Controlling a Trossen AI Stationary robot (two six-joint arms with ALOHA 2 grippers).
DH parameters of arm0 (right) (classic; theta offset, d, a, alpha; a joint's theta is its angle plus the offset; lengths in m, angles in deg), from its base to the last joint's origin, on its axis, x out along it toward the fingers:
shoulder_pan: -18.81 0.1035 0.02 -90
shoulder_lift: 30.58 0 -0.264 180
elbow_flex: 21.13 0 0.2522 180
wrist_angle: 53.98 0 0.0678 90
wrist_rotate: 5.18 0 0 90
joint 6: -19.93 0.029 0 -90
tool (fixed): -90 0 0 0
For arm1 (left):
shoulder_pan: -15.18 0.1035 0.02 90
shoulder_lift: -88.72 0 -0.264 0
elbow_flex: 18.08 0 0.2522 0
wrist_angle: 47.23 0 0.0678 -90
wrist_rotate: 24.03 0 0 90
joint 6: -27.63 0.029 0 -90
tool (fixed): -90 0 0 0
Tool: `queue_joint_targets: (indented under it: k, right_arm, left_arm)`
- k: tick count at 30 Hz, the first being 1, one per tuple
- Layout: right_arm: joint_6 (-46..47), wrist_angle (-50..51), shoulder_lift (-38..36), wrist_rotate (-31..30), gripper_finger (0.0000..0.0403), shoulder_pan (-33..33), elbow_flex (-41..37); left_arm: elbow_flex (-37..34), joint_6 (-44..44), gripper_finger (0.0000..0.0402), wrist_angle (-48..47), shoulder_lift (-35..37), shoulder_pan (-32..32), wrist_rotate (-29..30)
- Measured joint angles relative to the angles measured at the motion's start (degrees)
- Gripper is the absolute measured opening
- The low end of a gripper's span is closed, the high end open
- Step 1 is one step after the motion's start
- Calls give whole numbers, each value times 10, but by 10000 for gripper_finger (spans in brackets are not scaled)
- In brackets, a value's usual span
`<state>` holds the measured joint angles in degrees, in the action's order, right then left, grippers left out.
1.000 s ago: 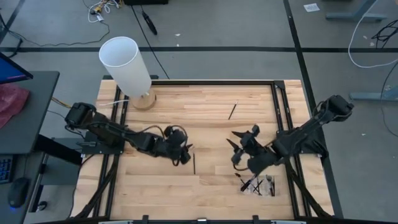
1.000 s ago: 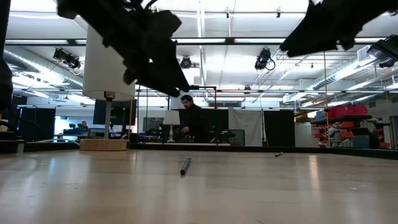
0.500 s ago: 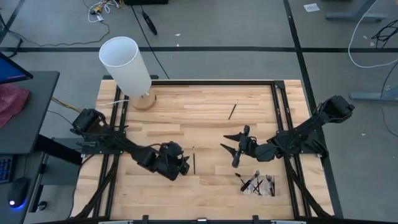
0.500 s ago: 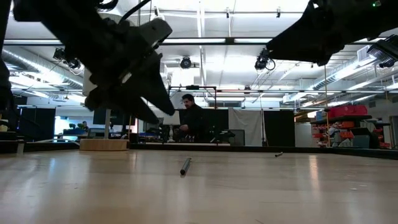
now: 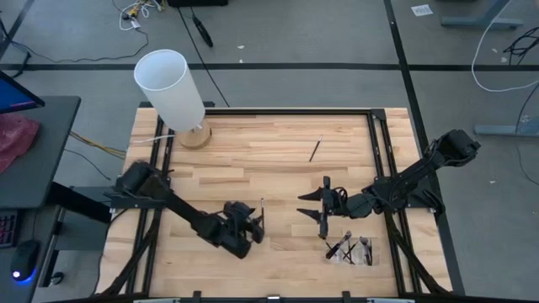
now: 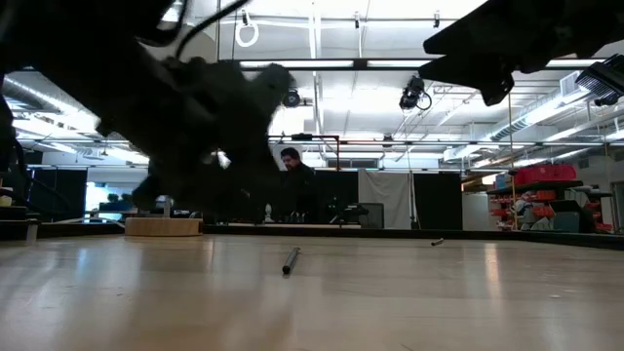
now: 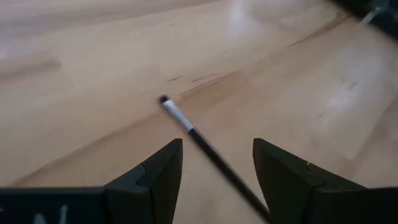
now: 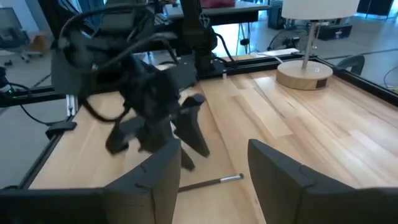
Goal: Pick & Place Makeup Supplies
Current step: Put the silver makeup brush into the transparent organizer
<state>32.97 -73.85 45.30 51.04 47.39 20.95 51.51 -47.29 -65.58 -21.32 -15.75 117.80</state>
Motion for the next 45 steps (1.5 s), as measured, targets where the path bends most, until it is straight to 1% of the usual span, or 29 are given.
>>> queue_joint_targets:
  k: [2,4,6,9,10,15,21,25,29,32,34,36,38,41,43,45]
  right_arm:
    - [5,-2,0,2,187,0,0]
    - [16,-3,0,3,187,0,0]
    - [23,-6,0,3,187,0,0]
    - [30,-7,0,3,187,0,0]
    - [30,-7,0,3,187,0,0]
    - [30,-3,0,3,187,0,0]
    - [37,-2,0,3,187,0,0]
    - [45,3,0,3,187,0,0]
    - [45,7,0,4,187,0,0]
    - [45,9,0,4,187,0,0]
    - [45,14,0,4,187,0,0]
    - [45,15,0,4,187,0,0]
    - [45,18,0,4,187,0,0]
    - [45,19,0,4,187,0,0]
    - [45,21,0,4,187,0,0]
    - [46,25,0,4,187,0,0]
  left_arm:
    - [36,22,199,-34,-29,8,0]
    - [77,21,199,-100,-58,16,2]
    - [110,16,199,-160,-84,21,19]
    - [134,13,199,-164,-119,23,63]
    - [138,12,199,-163,-128,23,69]
    - [123,-16,199,-157,-143,25,55]
    - [85,-40,185,-148,-143,2,56]
    - [67,-39,173,-144,-143,-15,59]
    - [48,-19,168,-137,-130,-27,55]
    - [21,15,167,-111,-102,-31,37]
    - [-8,46,167,-71,-80,-32,23]
    - [-45,86,167,-11,-55,-32,8]
    - [-88,140,167,72,-38,-33,3]
    - [-139,226,167,189,-29,-33,-2]
    - [-161,263,167,235,-28,-29,-5]
    - [-174,290,167,258,-28,-22,-16]
